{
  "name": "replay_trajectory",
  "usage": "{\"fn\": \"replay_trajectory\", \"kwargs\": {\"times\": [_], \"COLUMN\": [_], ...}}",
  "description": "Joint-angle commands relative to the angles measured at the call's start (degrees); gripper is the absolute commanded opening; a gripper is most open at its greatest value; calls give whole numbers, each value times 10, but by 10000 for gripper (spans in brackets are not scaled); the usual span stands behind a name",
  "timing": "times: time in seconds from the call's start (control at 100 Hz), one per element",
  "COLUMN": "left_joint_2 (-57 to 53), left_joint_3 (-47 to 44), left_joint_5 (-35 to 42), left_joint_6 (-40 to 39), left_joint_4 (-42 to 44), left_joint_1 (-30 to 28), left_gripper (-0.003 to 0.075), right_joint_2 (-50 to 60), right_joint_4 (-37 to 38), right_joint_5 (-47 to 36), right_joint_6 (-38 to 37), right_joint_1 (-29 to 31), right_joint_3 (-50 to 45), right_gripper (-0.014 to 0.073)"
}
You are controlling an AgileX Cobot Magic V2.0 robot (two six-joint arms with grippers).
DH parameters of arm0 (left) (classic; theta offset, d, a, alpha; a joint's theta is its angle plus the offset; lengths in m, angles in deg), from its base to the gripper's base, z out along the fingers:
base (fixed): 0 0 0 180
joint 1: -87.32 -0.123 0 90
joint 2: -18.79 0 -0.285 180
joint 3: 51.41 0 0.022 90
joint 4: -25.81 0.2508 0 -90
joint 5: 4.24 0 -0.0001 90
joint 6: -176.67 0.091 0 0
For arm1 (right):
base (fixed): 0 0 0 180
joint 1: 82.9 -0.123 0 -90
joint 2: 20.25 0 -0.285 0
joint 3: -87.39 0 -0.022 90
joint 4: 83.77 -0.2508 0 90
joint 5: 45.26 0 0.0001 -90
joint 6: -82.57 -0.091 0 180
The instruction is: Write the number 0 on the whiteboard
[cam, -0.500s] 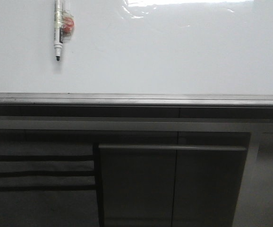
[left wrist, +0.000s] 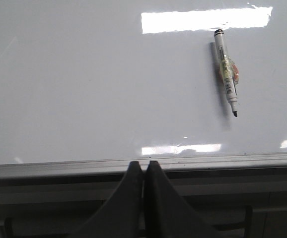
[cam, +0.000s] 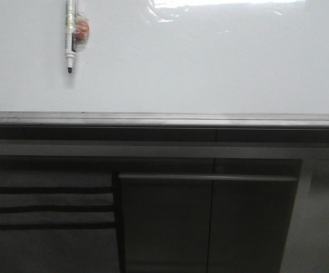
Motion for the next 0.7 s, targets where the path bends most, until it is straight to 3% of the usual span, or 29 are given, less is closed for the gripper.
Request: {"fn": "replay_trajectory", "kwargs": {"times": [0.0, 0.28, 0.48, 0.69], "left_joint_2": [-14, -14, -14, -4], "left_joint_3": [-14, -14, 2, 117], "left_joint_5": [44, 57, 94, 67], "left_joint_6": [-4, -4, -4, -4], "left_joint_4": [-3, -3, -53, -53], "left_joint_1": [-1, -1, -1, -1], "left_gripper": [-20, -20, -20, -20], "right_joint_2": [10, 10, 10, -5], "right_joint_4": [1, 1, 1, 5], "right_joint_5": [-46, -46, -84, 38], "right_joint_6": [0, 0, 0, 0], "right_joint_1": [4, 4, 4, 4], "right_joint_3": [-7, -7, 3, 128], "right_gripper": [-73, -73, -73, -73]}}
